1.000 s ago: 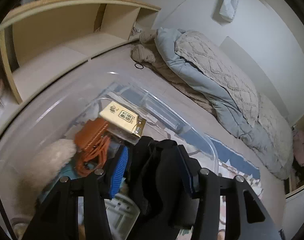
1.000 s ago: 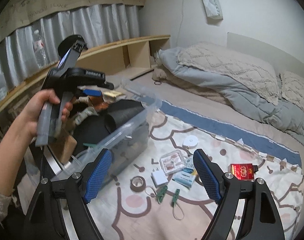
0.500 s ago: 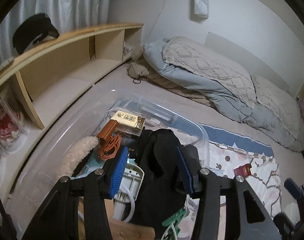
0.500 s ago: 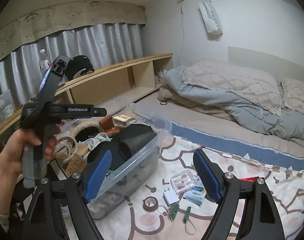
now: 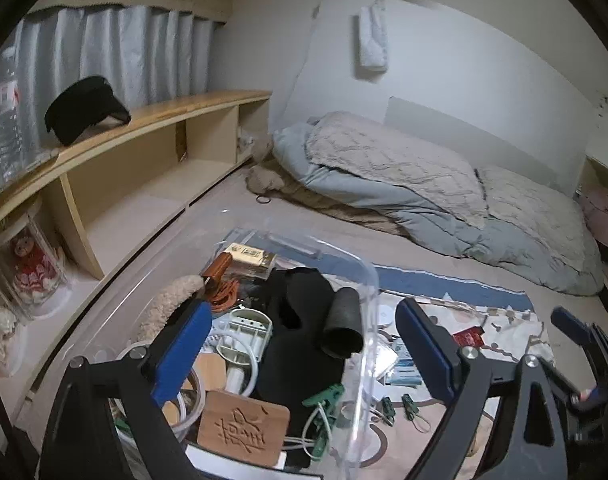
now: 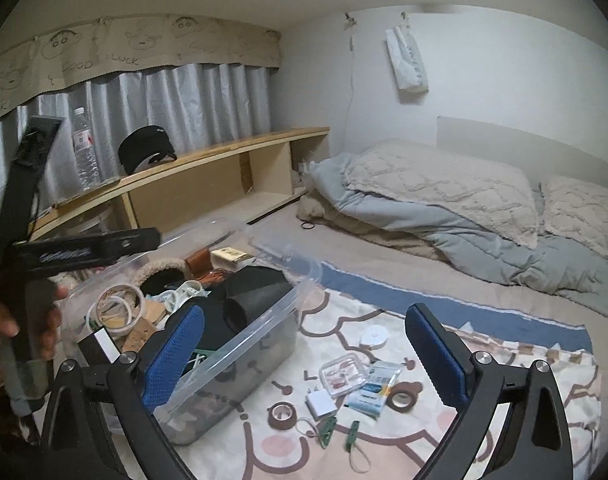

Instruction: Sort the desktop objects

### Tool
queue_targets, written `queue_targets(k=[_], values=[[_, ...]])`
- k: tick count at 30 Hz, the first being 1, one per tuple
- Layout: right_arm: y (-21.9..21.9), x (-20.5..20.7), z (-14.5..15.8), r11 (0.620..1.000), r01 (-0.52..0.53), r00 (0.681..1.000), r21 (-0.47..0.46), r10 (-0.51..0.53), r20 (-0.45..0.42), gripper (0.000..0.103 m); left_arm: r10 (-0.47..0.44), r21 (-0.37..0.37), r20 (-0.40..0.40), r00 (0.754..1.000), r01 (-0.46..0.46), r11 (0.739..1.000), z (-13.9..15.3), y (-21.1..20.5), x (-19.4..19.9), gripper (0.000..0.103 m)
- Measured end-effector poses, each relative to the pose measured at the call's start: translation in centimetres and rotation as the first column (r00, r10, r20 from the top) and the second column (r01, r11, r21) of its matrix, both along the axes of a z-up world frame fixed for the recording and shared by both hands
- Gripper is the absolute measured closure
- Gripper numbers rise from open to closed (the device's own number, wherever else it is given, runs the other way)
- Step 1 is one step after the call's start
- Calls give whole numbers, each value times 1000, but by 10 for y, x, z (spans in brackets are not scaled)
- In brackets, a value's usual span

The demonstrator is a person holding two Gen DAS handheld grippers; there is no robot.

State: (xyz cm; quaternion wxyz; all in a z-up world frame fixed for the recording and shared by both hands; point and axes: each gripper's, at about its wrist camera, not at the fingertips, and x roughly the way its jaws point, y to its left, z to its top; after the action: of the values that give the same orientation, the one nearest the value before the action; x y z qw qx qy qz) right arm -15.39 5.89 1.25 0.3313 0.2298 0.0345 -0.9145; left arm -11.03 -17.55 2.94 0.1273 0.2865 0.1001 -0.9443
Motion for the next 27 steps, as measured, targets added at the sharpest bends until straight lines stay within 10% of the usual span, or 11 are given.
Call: queue_targets(k=[27], values=[[81,-4,-16,952,284,950,-112,-295,-101,0,-114,15,-107,988,117,993,-11,45,21,0]])
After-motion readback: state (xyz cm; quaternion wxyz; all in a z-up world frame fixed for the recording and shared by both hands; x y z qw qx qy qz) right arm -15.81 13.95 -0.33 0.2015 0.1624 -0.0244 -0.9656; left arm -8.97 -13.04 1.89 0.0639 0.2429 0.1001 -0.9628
